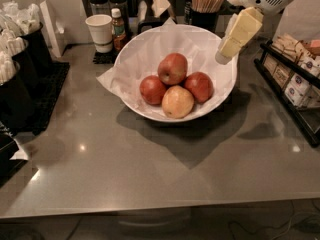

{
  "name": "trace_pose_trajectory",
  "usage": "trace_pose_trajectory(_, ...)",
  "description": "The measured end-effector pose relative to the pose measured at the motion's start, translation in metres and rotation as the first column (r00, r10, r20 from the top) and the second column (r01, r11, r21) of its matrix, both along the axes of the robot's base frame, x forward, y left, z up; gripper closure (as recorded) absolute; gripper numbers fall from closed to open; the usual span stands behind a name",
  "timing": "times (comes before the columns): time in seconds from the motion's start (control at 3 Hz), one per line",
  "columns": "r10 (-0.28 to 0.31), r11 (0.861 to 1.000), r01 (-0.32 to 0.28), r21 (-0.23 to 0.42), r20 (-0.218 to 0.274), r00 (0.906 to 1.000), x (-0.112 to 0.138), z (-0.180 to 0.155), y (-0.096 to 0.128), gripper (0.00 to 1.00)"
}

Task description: Pick apple from white bowl

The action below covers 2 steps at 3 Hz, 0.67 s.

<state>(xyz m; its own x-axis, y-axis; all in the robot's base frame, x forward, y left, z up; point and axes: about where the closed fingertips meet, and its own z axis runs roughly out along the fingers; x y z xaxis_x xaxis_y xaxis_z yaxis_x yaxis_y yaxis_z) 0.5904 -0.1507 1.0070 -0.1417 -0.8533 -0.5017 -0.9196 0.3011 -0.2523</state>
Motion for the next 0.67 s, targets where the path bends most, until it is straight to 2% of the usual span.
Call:
trace_pose_trajectory(0.33,0.009,0.996,-0.005,0.092,-0.043,0.9990,0.015,-0.017,0.027,0.00)
trace_pose_trajectory(0.67,0.050,0.988,-0.036,0.152,-0.092,0.9945,0.029,-0.033,0.052,0.00)
